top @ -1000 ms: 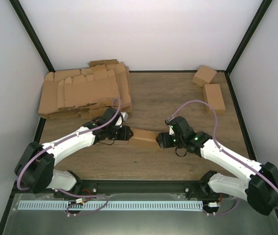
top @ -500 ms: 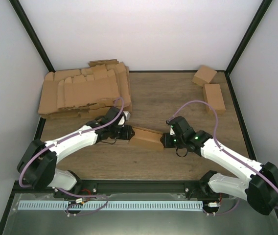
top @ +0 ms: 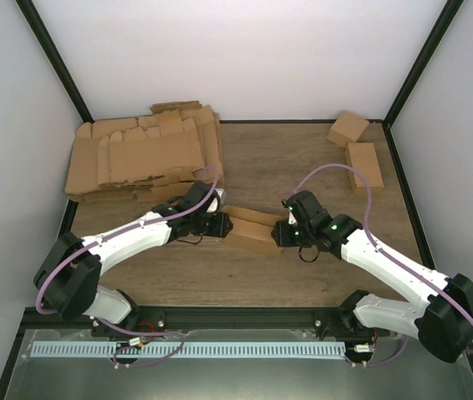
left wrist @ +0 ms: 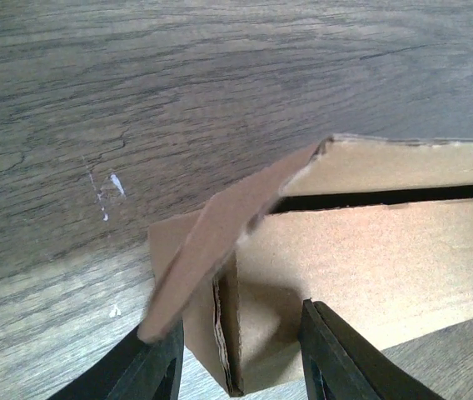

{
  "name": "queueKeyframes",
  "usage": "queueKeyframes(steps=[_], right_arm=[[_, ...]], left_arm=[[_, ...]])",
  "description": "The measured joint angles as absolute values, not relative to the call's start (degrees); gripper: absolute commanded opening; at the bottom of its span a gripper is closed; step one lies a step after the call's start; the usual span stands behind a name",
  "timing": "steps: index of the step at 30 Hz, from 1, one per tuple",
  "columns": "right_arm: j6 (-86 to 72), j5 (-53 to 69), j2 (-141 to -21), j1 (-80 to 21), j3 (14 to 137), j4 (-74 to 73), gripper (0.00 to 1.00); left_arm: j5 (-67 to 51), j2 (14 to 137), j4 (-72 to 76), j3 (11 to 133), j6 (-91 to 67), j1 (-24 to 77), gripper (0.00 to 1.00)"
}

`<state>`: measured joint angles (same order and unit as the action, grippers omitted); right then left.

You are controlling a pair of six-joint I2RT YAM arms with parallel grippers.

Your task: Fold the paper box

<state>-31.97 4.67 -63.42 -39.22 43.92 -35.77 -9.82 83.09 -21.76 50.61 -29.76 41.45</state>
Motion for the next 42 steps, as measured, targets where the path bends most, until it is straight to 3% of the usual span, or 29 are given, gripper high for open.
queueKeyframes(steps=[6,11,15,22,26,35,42], right_arm=[[-32.08,4.45,-63.70,-39.22,45.50,-37.47,0.35],[-32.25,3.73,-64.45,-39.22,46.30,-39.81,0.43],[-32.73,2.24,-64.40,-39.24,47.22,-41.76,0.56],[-33.26,-1.87,-64.38,-39.24,48.07,-44.62,0.56],[-32.88,-3.51,-64.77,-39.24,48.75,-44.88,0.48],[-31.90,-4.16,-67.24,-39.27,49.06,-44.40,0.08],[-32.71,-2.28,-67.22,-39.24,49.76,-44.71,0.07]], left_arm=[[-8.78,83.64,-21.82,51.31,-29.74,42.17,0.41],[-8.03,83.68,-21.89,51.44,-29.71,42.44,0.40],[-7.92,83.79,-22.02,51.66,-29.69,42.48,0.40],[-7.68,83.90,-22.52,51.96,-29.61,42.61,0.40],[-7.55,83.90,-22.65,52.01,-29.61,42.70,0.40],[-7.53,83.90,-22.70,52.03,-29.63,42.70,0.40],[-7.46,83.90,-22.83,52.07,-29.63,42.81,0.40]])
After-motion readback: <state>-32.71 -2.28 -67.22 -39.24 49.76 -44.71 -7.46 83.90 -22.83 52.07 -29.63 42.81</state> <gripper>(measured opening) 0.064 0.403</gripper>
